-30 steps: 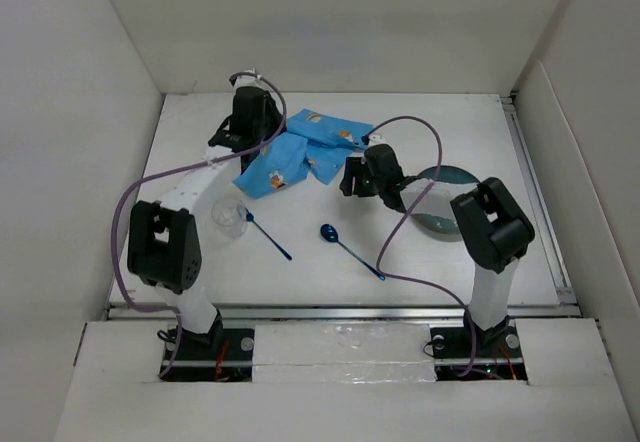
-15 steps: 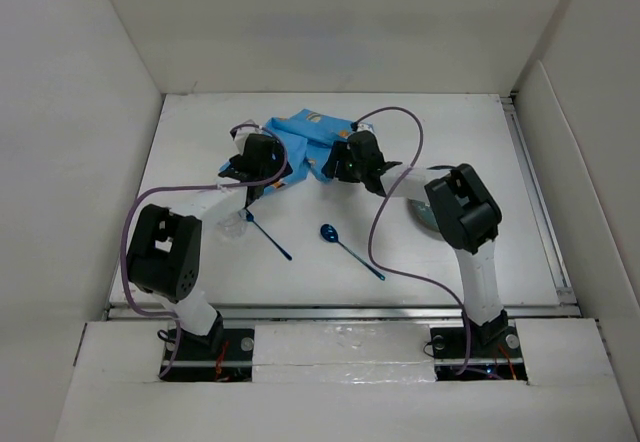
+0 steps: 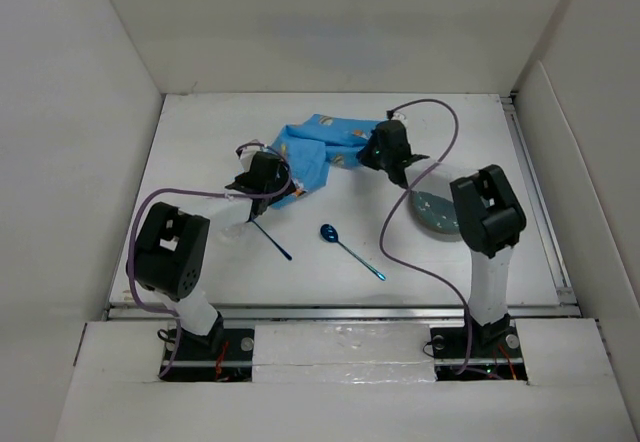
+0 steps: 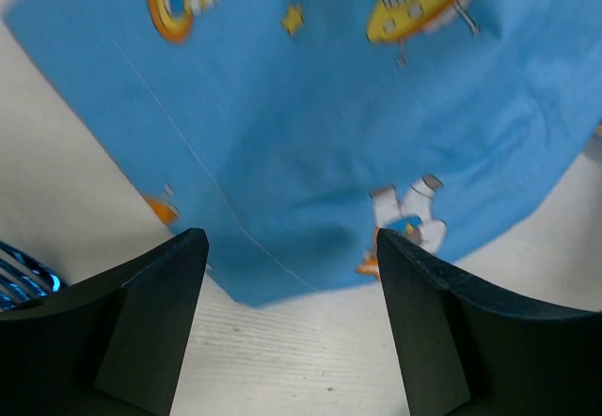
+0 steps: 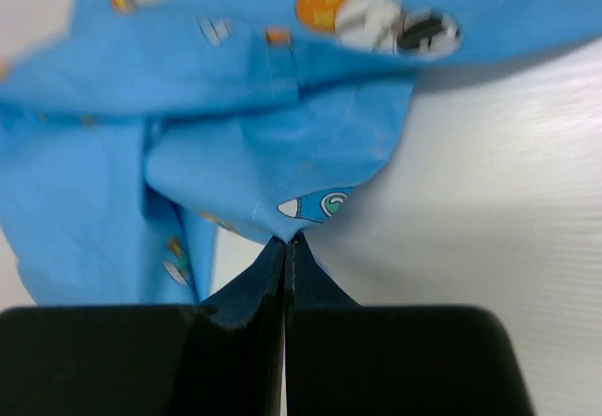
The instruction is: Set the dinner table for one person
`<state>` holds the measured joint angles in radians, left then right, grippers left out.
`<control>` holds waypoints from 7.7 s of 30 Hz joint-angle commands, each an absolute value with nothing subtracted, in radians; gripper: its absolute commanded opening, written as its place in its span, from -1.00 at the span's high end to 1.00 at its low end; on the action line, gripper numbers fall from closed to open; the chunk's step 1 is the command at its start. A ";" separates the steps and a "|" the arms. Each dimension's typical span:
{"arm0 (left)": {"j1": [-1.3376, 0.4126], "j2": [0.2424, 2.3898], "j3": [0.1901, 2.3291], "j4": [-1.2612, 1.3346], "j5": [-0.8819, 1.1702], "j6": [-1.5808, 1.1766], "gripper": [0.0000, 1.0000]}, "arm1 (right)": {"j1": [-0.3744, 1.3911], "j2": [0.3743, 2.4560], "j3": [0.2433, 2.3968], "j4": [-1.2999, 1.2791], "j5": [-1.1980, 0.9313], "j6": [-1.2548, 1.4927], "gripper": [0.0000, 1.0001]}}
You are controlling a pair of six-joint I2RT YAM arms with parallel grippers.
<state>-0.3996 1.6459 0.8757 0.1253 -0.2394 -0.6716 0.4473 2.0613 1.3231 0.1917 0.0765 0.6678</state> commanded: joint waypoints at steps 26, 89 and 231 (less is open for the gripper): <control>-0.597 1.899 1.083 0.087 -0.327 -0.617 1.00 | 0.347 1.760 1.227 0.258 0.061 0.492 1.00; -0.224 1.960 1.672 -0.393 -0.231 -0.299 0.22 | 0.247 1.554 1.042 0.153 -0.126 0.459 1.00; 0.038 1.660 1.416 0.202 0.284 -0.587 1.00 | 0.084 1.581 1.306 0.038 -0.166 0.354 1.00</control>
<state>0.0391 1.6699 1.5398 0.0452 0.2646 -0.5701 0.0856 1.5791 1.4628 -0.1688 -0.1448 0.3367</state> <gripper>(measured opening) 0.006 0.010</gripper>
